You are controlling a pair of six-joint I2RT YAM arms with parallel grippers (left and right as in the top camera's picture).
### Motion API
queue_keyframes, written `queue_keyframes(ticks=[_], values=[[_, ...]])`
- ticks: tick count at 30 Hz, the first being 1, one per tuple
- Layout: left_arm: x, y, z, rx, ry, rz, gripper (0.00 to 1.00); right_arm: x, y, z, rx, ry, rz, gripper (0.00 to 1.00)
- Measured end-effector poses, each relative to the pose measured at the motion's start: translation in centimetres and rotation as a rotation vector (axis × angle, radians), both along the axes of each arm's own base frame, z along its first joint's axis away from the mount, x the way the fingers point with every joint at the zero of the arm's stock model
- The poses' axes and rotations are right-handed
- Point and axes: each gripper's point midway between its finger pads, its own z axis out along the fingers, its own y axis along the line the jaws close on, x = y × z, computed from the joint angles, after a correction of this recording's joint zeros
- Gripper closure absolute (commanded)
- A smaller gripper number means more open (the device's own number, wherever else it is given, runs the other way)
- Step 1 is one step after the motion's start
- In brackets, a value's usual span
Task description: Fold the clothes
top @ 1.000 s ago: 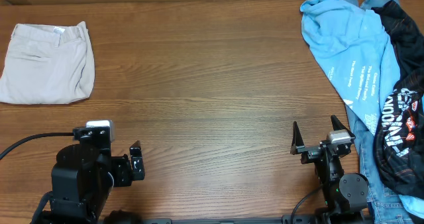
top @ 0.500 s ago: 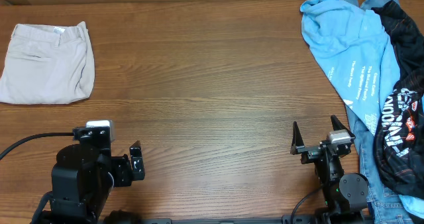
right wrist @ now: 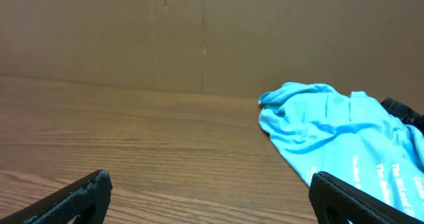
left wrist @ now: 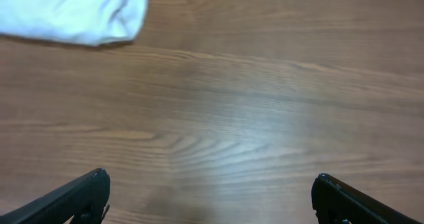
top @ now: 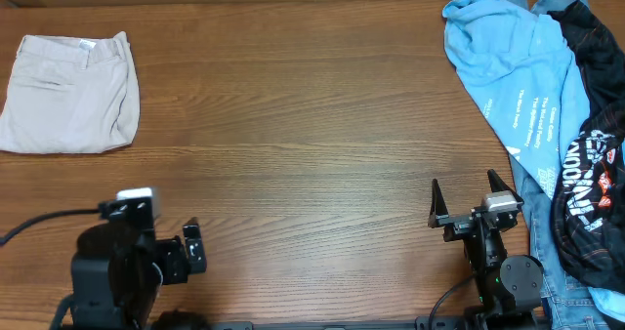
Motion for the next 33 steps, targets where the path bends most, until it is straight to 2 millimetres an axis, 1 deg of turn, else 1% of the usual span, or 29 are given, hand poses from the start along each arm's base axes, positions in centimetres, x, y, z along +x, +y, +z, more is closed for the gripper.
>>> queue_keyframes(ticks=[2,4,9,13,16,21,23,27,28,33], values=[[1.0,0.6,-0.5,0.007,-0.067,0.020,0.00,0.0,0.0,0.0,0.000,0.001,0.000,0.00],[2.1,0.8,-1.6,0.019,-0.138,0.012,0.00,0.0,0.0,0.0,0.000,0.001,-0.001,0.00],[4.3,0.4,-5.3,0.036,-0.283,-0.047,0.00,0.0,0.0,0.0,0.000,0.001,0.000,0.00],[5.8,-0.2,-6.8,0.042,-0.441,-0.084,0.00,0.0,0.0,0.0,0.000,0.001,0.000,0.00],[6.8,-0.5,-6.6,0.047,-0.581,-0.107,0.00,0.0,0.0,0.0,0.000,0.002,-0.001,0.00],[7.6,-0.8,-5.4,0.066,-0.777,-0.129,0.00,0.0,0.0,0.0,0.000,0.001,0.000,0.00],[7.7,-1.2,-5.8,0.061,-0.779,-0.142,0.00,0.0,0.0,0.0,0.000,0.000,0.000,0.00],[7.7,-2.3,-8.4,0.044,-0.688,-0.190,0.00,0.0,0.0,0.0,0.000,0.000,0.000,0.00],[7.7,-2.4,-8.7,0.044,-0.681,-0.195,0.00,0.0,0.0,0.0,0.000,0.001,0.000,0.00],[7.7,-2.4,-8.6,0.044,-0.681,-0.198,0.00,0.0,0.0,0.0,0.000,0.000,-0.001,0.00]])
